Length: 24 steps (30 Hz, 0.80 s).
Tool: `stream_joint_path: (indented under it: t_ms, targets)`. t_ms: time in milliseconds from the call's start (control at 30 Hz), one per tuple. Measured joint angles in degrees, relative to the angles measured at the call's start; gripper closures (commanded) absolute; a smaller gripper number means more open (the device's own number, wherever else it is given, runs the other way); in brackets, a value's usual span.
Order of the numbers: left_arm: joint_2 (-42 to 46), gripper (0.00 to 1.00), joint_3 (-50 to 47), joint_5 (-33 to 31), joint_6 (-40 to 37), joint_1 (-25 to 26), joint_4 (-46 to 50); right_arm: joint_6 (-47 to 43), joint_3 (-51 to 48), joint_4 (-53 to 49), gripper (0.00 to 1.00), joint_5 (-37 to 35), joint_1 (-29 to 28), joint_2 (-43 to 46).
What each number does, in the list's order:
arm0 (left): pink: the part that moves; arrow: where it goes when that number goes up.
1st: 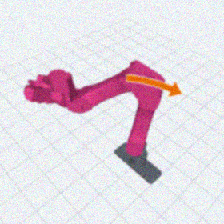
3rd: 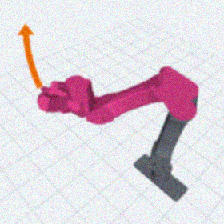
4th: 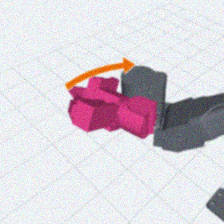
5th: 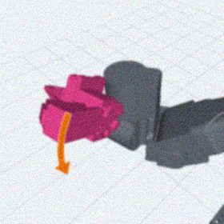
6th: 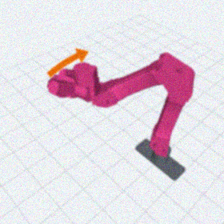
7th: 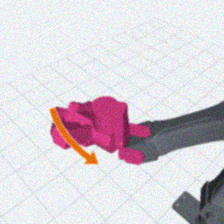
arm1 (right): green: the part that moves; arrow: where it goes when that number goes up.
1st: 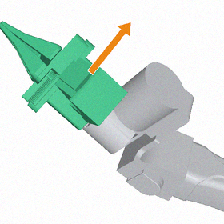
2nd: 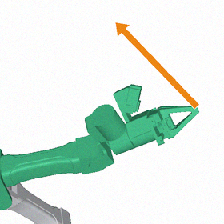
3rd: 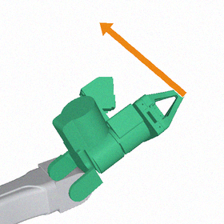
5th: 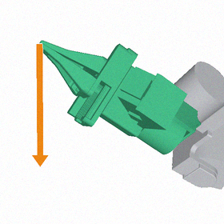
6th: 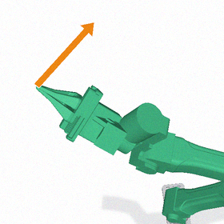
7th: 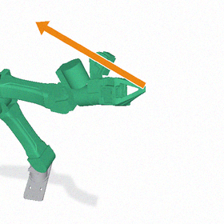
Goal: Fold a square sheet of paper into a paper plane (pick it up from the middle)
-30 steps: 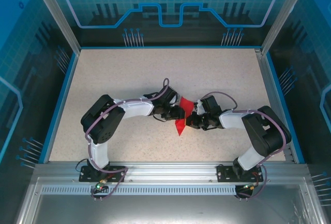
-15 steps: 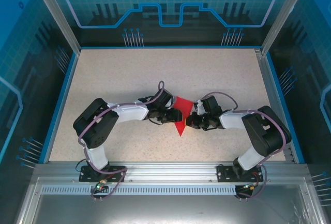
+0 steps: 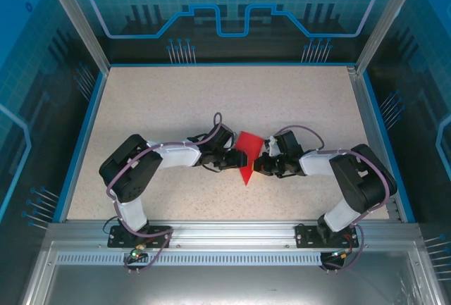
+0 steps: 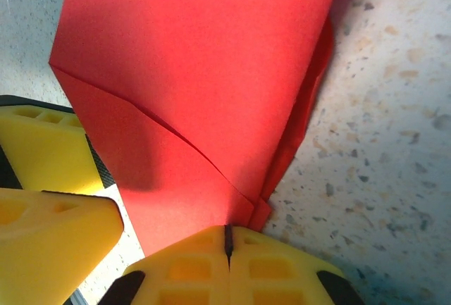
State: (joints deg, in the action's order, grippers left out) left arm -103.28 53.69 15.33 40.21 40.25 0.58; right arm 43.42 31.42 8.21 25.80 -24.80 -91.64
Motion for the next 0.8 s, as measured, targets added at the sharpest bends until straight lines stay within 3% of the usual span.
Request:
stream_joint_path:
  t_ms: [100,300,467,800]
  targets:
    - [0.0,0.56,-0.2,0.2,0.5,0.0,-1.4,0.0,-0.2,0.3,1.0,0.2,0.1,0.0]
    - [0.3,0.76,-0.5,0.1,1.6,0.0,-2.3,0.0,-0.3,0.4,1.0,0.2,0.1,0.0]
    - [0.9,0.85,-0.4,0.0,1.2,0.1,-0.6,0.0,-0.4,0.8,1.0,0.2,0.1,0.0]
    - [0.9,0.9,2.6,-2.3,-2.0,2.7,6.1,0.0,-0.7,1.5,1.0,0.4,0.2,0.0]
